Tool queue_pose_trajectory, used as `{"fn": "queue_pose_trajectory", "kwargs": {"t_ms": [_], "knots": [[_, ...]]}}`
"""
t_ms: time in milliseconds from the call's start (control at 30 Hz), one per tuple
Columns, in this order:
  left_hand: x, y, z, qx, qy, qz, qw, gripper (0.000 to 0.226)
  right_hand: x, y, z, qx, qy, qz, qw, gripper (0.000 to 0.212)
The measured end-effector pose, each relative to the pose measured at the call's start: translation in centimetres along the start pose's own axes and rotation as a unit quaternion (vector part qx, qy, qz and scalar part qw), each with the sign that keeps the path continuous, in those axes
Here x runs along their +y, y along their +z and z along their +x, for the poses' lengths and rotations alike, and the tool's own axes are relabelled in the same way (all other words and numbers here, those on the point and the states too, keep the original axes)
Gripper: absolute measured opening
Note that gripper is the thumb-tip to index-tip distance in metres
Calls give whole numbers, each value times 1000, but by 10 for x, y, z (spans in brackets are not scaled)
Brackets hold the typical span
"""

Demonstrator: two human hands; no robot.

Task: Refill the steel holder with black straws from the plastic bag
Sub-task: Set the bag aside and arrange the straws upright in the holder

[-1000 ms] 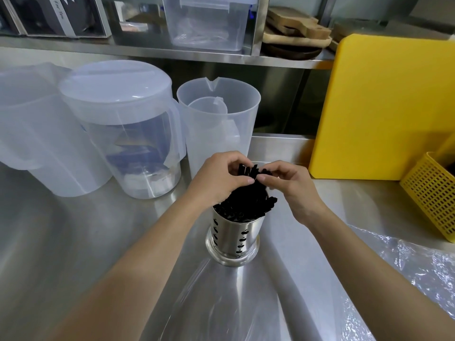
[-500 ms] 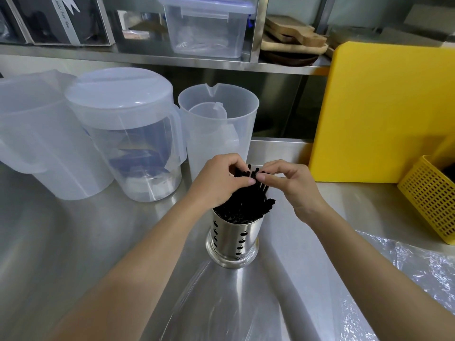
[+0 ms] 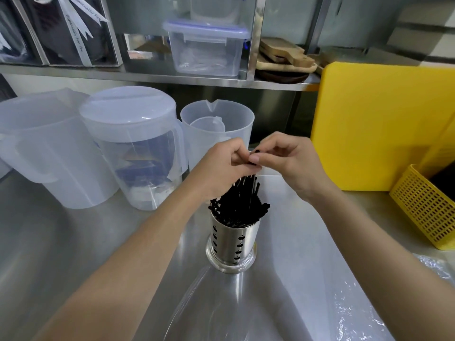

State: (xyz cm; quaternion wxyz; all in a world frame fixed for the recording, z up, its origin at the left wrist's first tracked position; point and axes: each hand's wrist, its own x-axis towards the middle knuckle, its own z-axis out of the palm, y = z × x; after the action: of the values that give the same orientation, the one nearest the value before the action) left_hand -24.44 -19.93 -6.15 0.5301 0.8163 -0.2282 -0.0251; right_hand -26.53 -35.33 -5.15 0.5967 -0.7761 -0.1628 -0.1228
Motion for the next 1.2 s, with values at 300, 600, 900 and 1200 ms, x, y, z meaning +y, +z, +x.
{"fn": "queue_pose_trajectory", "kwargs": {"t_ms": [300, 600, 900, 1200], "knots": [[34, -23, -7, 159, 68, -75, 982, 24, -5, -3, -4, -25, 28, -60, 997, 15], [53, -36, -10, 250, 59, -271, 928, 18, -20, 8, -7, -105, 57, -140, 983, 16], [5, -25, -4, 189, 385, 480, 765, 54, -39, -12, -9, -109, 156, -39, 981, 25], [15, 2, -7, 193, 336, 339, 857, 25, -42, -18, -16, -109, 170, 76, 976, 33]]}}
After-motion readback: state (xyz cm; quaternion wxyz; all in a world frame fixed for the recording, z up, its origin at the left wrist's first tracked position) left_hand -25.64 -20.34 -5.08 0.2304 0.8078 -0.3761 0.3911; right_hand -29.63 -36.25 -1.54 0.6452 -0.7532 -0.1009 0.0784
